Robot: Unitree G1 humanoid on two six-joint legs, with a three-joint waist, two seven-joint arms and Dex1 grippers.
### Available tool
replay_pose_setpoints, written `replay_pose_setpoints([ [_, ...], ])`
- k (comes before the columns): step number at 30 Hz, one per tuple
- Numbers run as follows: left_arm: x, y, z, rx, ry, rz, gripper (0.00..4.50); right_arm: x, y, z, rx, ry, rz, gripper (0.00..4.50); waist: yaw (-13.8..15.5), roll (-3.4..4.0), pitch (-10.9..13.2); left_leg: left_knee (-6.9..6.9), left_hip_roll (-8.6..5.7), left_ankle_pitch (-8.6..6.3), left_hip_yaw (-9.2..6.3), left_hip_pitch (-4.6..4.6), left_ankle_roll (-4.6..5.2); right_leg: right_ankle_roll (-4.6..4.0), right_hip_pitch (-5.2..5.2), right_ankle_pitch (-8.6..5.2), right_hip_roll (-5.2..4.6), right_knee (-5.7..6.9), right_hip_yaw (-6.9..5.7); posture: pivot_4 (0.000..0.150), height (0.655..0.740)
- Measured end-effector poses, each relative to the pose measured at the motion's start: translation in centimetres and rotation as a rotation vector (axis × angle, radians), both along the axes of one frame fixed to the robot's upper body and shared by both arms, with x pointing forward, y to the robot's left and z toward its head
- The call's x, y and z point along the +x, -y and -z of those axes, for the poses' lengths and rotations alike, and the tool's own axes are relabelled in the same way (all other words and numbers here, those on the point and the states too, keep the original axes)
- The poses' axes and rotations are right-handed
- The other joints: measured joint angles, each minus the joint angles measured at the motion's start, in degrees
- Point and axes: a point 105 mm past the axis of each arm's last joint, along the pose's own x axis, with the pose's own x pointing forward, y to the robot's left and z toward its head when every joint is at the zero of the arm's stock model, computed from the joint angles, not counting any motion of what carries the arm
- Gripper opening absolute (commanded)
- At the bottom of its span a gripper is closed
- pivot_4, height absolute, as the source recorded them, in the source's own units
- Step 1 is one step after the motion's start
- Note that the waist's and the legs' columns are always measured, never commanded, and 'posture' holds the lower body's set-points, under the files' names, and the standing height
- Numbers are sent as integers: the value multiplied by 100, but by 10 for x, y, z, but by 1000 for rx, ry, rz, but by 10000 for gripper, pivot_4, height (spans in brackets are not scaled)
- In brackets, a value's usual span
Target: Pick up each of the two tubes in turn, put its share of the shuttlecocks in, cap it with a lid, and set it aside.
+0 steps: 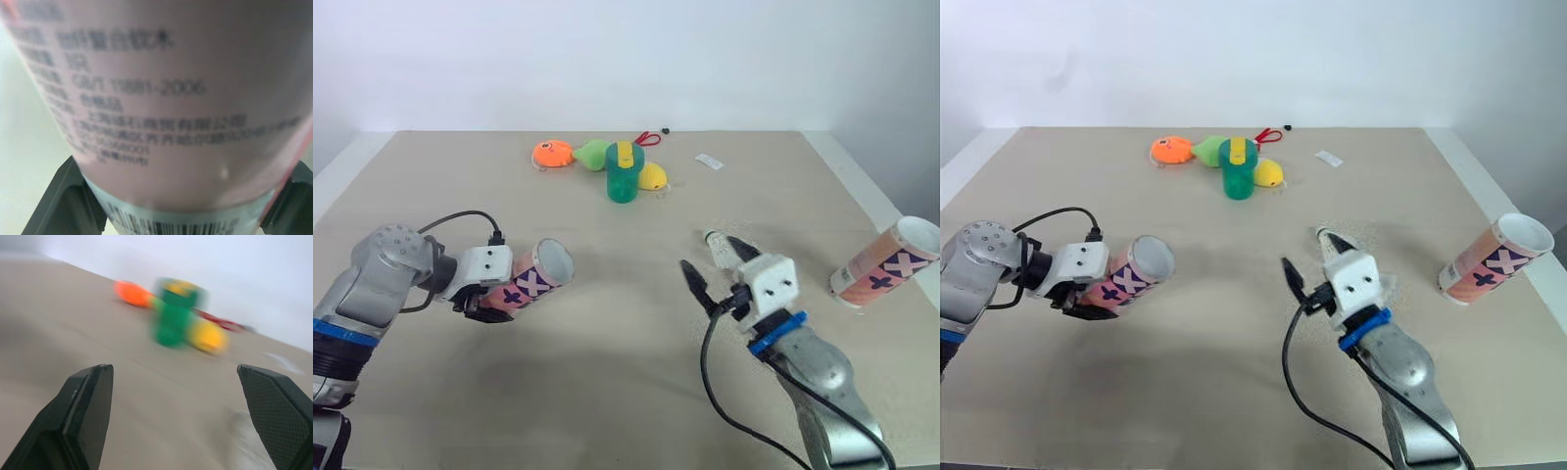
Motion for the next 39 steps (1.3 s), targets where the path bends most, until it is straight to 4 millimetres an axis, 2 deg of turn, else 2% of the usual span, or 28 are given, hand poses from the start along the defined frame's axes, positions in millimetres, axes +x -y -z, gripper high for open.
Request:
replay_pose_setpoints([
  [3,0,1,0,-4,0,2,32297,-5,24,9,-38,2,152,43661,1,2,-1,2,-5,1,3,2,0,-3,3,-2,-2,0,11,1500,7400],
  [9,1,3,1,-9,1,8,32297,-8,40,28,15,-56,299,43661,1,5,-4,3,-8,1,2,2,2,3,6,-6,-13,0,18,1500,7400],
  [14,1,4,2,-13,5,19,32297,-13,62,44,109,-134,426,43661,5,9,-6,0,-29,0,1,1,3,17,9,-16,-40,0,16,1500,7400],
  [18,1,5,2,-16,8,25,32297,-16,69,50,125,-164,450,43661,3,11,-8,0,-46,0,0,1,7,30,13,-22,-58,0,16,1500,7400],
  [24,1,6,2,-19,8,28,32297,-14,65,61,170,-232,416,43661,2,12,-8,-1,-63,0,-3,1,14,39,16,-27,-73,0,14,1500,7400],
  [27,1,7,2,-21,8,29,32297,-11,62,65,195,-258,404,36533,1,13,-8,-2,-71,0,-4,1,18,45,17,-29,-82,0,15,1500,7400],
  [34,1,7,2,-24,8,30,32297,-2,57,65,244,-270,389,1291,0,13,-8,-2,-77,-1,-12,0,23,52,19,-33,-88,0,12,1500,7400],
  [37,1,7,2,-25,8,29,32297,-5,58,63,300,-259,375,462,1,13,-8,-4,-77,-1,-14,-1,23,53,20,-34,-87,0,10,1500,7400],
  [39,1,7,2,-25,8,30,32297,-10,52,55,339,-218,317,462,1,19,-8,-6,-77,-2,-16,-1,23,55,21,-36,-88,0,8,1500,7400],
])
